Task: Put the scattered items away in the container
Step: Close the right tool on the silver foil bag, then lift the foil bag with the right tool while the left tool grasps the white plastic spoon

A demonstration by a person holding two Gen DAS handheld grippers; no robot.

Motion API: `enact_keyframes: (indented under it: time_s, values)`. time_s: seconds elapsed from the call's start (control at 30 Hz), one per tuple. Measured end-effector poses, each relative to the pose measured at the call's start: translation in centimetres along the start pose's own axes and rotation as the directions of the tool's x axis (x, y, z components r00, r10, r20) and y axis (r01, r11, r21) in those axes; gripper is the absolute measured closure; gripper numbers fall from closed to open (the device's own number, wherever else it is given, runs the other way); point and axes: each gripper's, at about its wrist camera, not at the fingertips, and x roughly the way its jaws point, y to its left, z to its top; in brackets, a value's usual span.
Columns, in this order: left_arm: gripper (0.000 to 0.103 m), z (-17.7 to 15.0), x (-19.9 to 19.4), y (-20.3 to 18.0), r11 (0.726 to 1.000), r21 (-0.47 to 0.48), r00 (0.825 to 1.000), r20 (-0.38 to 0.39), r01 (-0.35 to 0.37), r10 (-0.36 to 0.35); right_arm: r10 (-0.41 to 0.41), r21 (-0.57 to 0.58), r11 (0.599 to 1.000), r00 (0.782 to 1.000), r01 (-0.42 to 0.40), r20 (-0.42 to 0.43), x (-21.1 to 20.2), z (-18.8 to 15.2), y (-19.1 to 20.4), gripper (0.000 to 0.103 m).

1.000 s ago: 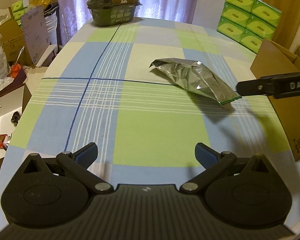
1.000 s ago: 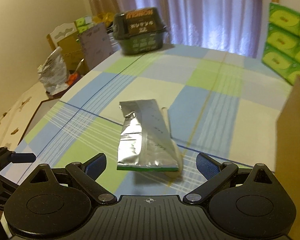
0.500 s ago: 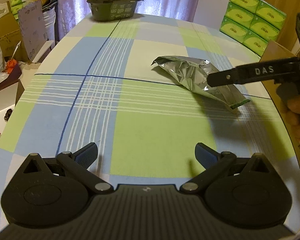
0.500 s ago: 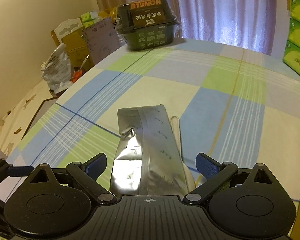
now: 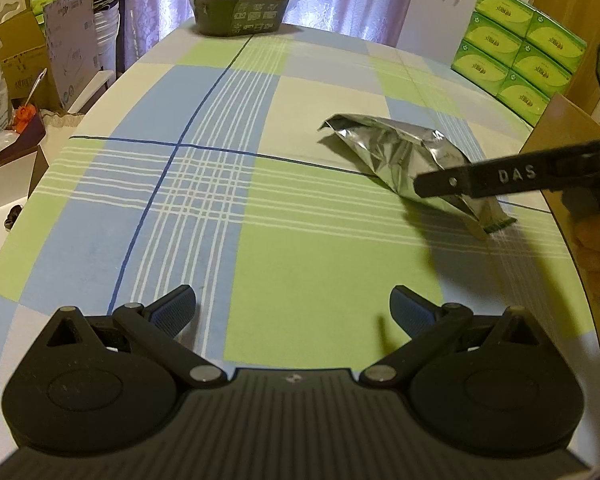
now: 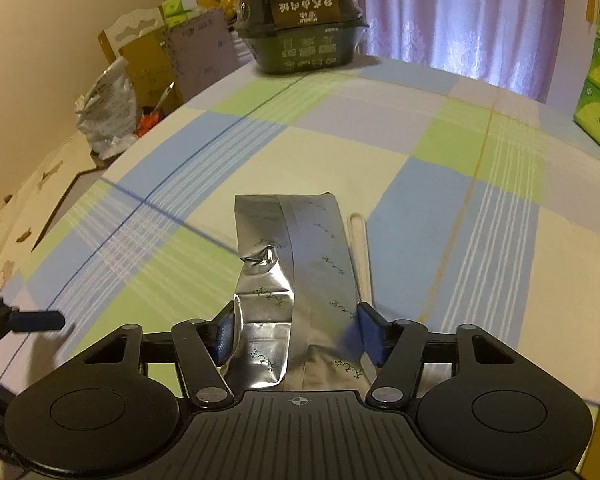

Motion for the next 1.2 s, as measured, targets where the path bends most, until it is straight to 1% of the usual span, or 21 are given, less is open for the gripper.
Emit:
enact_keyframes:
  time_s: [0.2, 0.3, 0.33, 0.37, 0.43, 0.57, 0.7, 0.73, 0.77, 0.87, 0.93, 1.0, 1.07, 1.2]
  values:
    - [0.002, 0.0, -1.0, 0.4, 1.000, -0.009, 1.000, 0.003, -0.001, 0.001, 0.003, -0.017, 1.000, 0.998, -0.005, -0.068, -2.8, -2.5, 1.2, 0.049]
    - [0.002, 0.4, -1.5, 0.6, 1.000, -0.012, 1.000, 0.014, 0.002, -0.002, 0.002, -0.007, 1.000, 0.997, -0.003, -0.071, -4.4, -4.5, 1.2, 0.048]
    - [0.002, 0.6, -1.7, 0.7, 1.000, -0.012, 1.000, 0.018, 0.003, -0.003, 0.003, 0.001, 1.000, 0.998, -0.003, -0.064, -4.8, -4.9, 1.1, 0.047]
    - [0.002, 0.8, -1.8, 0.7, 1.000, -0.012, 1.000, 0.023, 0.005, -0.005, 0.007, 0.006, 1.000, 0.998, -0.007, -0.057, -5.0, -5.3, 1.0, 0.033]
    - [0.002, 1.0, -2.2, 0.7, 1.000, -0.013, 1.000, 0.030, 0.010, -0.010, 0.006, 0.011, 1.000, 0.999, -0.005, -0.046, -5.3, -5.8, 0.9, 0.015]
    - [0.002, 1.0, -2.4, 0.9, 1.000, -0.011, 0.999, 0.034, 0.007, -0.006, 0.014, -0.008, 1.000, 1.000, -0.014, -0.019, -4.9, -5.2, 1.2, 0.015]
    - [0.002, 0.9, -2.3, 1.0, 1.000, -0.010, 1.000, 0.028, -0.001, 0.001, -0.012, -0.069, 0.998, 0.999, 0.009, -0.042, -2.9, -4.2, 1.9, 0.015]
    - [0.002, 0.9, -2.2, 1.0, 1.000, -0.008, 1.000, 0.026, -0.002, 0.002, -0.024, -0.090, 0.996, 0.998, 0.019, -0.051, -2.5, -4.1, 2.2, 0.016]
    - [0.002, 1.0, -2.1, 1.0, 1.000, -0.007, 1.000, 0.025, -0.003, 0.003, -0.033, -0.110, 0.994, 0.997, 0.026, -0.064, -2.0, -4.0, 2.5, 0.026]
    - [0.002, 1.0, -1.8, 1.0, 1.000, -0.005, 1.000, 0.022, -0.005, 0.005, -0.069, -0.157, 0.986, 0.993, 0.053, -0.099, -1.0, -4.3, 2.9, 0.035]
    - [0.002, 1.1, -1.6, 0.9, 1.000, -0.002, 1.000, 0.020, -0.004, 0.004, -0.090, -0.177, 0.982, 0.990, 0.069, -0.112, -0.7, -4.5, 3.0, 0.045]
    - [0.002, 1.1, -1.6, 0.6, 1.000, 0.002, 1.000, 0.020, 0.000, 0.000, -0.098, -0.187, 0.979, 0.988, 0.075, -0.115, -0.8, -4.6, 2.9, 0.049]
    - [0.002, 1.2, -1.5, 0.3, 1.000, 0.006, 1.000, 0.019, 0.005, -0.005, -0.097, -0.173, 0.982, 0.988, 0.076, -0.116, -1.4, -4.8, 2.8, 0.054]
    - [0.002, 1.4, -1.4, -0.4, 1.000, 0.019, 1.000, 0.023, 0.017, -0.017, -0.069, -0.075, 0.995, 0.996, 0.064, -0.065, -3.6, -5.2, 1.9, 0.055]
